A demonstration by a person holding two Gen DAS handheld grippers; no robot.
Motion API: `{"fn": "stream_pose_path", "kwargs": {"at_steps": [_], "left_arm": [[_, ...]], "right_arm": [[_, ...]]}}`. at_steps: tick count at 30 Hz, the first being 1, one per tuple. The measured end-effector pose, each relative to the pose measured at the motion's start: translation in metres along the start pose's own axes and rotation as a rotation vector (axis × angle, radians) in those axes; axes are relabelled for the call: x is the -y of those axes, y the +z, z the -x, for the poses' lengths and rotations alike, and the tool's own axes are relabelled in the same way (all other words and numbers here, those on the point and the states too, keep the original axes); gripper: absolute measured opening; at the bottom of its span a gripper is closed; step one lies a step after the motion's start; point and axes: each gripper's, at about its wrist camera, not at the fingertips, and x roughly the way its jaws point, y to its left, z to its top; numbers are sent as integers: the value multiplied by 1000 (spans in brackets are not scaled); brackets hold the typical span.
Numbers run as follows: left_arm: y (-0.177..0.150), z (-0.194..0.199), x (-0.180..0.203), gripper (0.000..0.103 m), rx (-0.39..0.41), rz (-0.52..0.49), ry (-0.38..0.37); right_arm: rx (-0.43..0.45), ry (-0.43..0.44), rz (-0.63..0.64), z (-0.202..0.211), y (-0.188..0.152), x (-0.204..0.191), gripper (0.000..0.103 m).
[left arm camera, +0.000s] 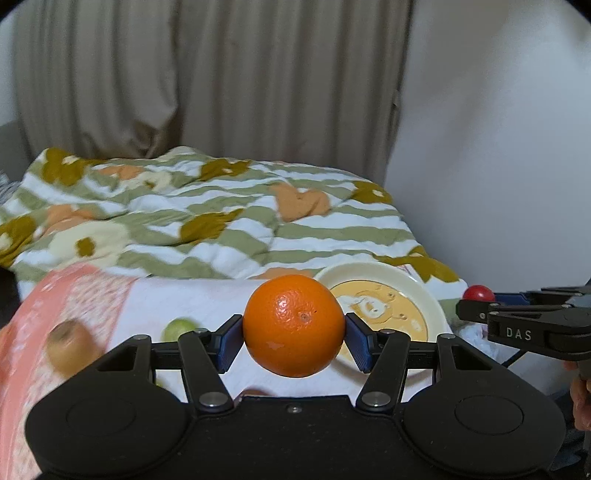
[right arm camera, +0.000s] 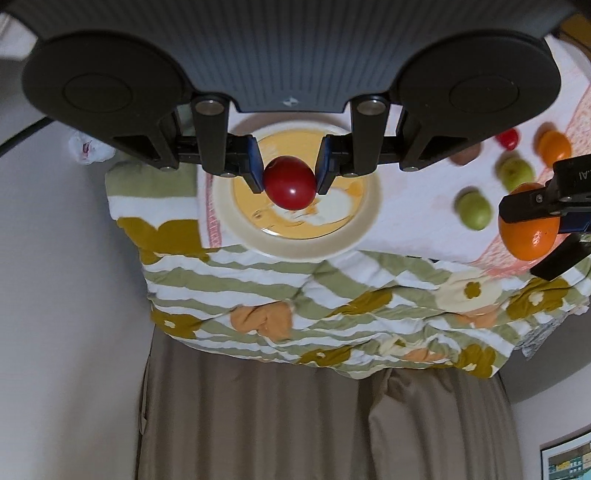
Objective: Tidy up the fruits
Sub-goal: 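Carry the orange and the cherry tomato over the cream bowl with both tools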
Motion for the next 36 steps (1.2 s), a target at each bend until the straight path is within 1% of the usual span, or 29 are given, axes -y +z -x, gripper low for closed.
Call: {"fn": "stream_pose_path", "kwargs": {"at_steps": [6, 15, 24, 29, 30, 31, 32, 33, 34, 36], "left_arm": [[22, -61, 20, 63, -44, -89, -69], [41, -148, 43, 63, -122, -212, -137], [36, -203, 70, 63, -178, -352, -168], [29, -214, 83, 64, -170, -438, -149], [27, -215, 84, 66, -168, -448, -145], [27, -215, 85, 78, -157, -456, -145], [28, -213, 85, 86, -142, -457, -148], [29, -210, 84, 97, -124, -456, -149], [31, -207, 84, 99, -110, -456, -151], [33, -203, 81, 99, -108, -460, -149]], "right_arm": [[-28, -14, -52, -39, 16, 31, 45], [-69, -43, -115, -82, 28, 55, 45], [-85, -69, -179, -106, 35, 71, 45], [-100, -81, -197, -112, 33, 77, 45], [-102, -83, -201, -113, 33, 78, 45], [-102, -83, -204, -113, 34, 79, 45], [-102, -85, -205, -113, 34, 80, 45], [-102, -86, -207, -113, 35, 81, 45], [-100, -86, -212, -113, 36, 83, 45], [-97, -84, -219, -111, 38, 85, 45]]}}
